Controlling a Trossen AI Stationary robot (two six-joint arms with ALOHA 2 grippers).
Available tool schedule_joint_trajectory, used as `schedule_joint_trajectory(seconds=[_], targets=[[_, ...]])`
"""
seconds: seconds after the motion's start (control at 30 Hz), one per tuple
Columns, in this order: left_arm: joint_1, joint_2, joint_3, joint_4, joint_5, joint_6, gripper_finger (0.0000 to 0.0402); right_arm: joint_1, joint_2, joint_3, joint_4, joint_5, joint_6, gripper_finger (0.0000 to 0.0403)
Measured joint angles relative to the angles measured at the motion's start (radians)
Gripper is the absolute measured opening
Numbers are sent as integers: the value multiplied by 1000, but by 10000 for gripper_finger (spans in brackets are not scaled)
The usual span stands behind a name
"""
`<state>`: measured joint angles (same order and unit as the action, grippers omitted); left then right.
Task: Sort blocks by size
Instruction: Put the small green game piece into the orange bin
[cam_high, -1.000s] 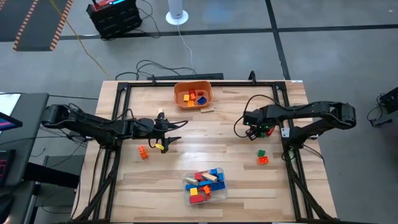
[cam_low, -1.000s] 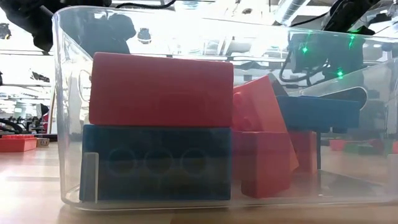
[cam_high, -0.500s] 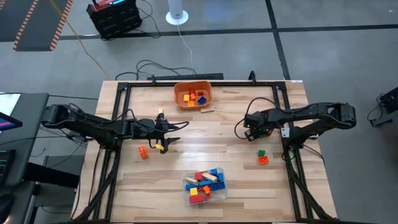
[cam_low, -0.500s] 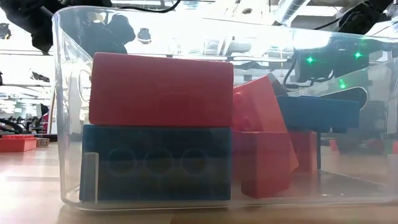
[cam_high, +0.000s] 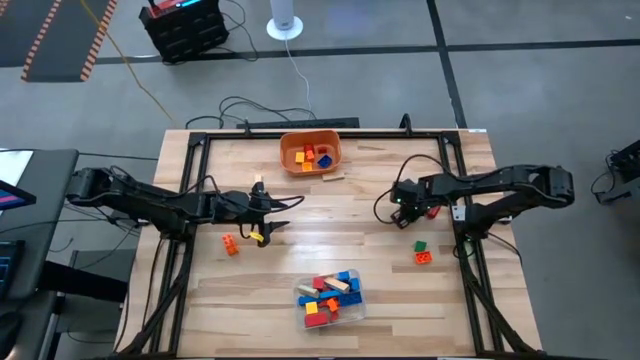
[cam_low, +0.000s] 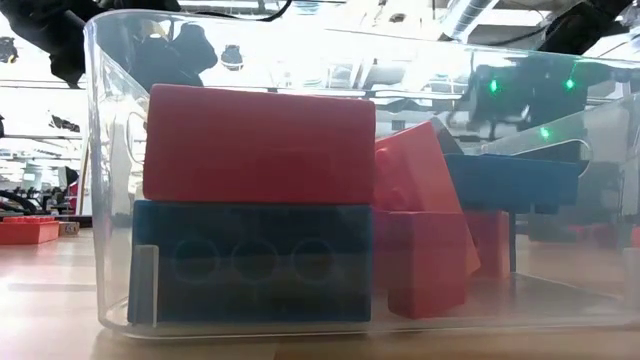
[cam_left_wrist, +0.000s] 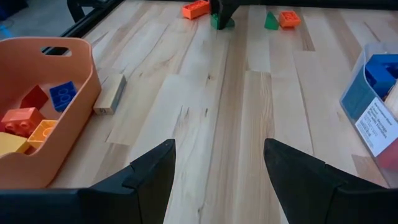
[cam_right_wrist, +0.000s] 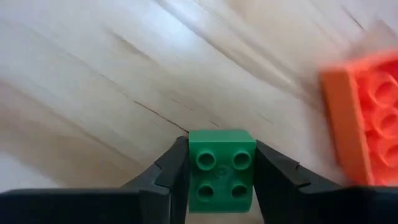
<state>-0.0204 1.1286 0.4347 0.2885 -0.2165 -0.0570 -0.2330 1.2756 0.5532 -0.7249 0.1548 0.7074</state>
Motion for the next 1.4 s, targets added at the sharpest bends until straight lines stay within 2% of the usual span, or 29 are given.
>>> schedule_joint_trajectory(seconds=[0.13, 0.23, 0.47, 0.63, 0.83, 1.0, 1.17, 1.4], targets=[[0, 0, 0, -7, 0, 0, 238, 50, -83, 60, 48, -13, -87, 162], [0, 0, 0, -9, 0, 2, 238, 94, -196, 102, 165, -41, -181, 166], [0, 0, 0, -8, -5, 15, 238, 176, -447, 73, 599, -254, -411, 175], [0, 0, 0, -7, -6, 19, 238, 175, -478, 24, 625, -262, -407, 170], [0, 0, 0, -2, -6, 19, 238, 158, -412, -3, 748, -280, -419, 176], [2, 0, 0, 13, -24, 35, 238, 148, -293, -3, 998, -297, -486, 173], [2, 0, 0, 17, -51, 53, 238, 43, -91, 12, 1227, -298, -496, 173], [2, 0, 0, 17, -206, 77, 238, -127, 224, 186, 1252, -293, -497, 173]])
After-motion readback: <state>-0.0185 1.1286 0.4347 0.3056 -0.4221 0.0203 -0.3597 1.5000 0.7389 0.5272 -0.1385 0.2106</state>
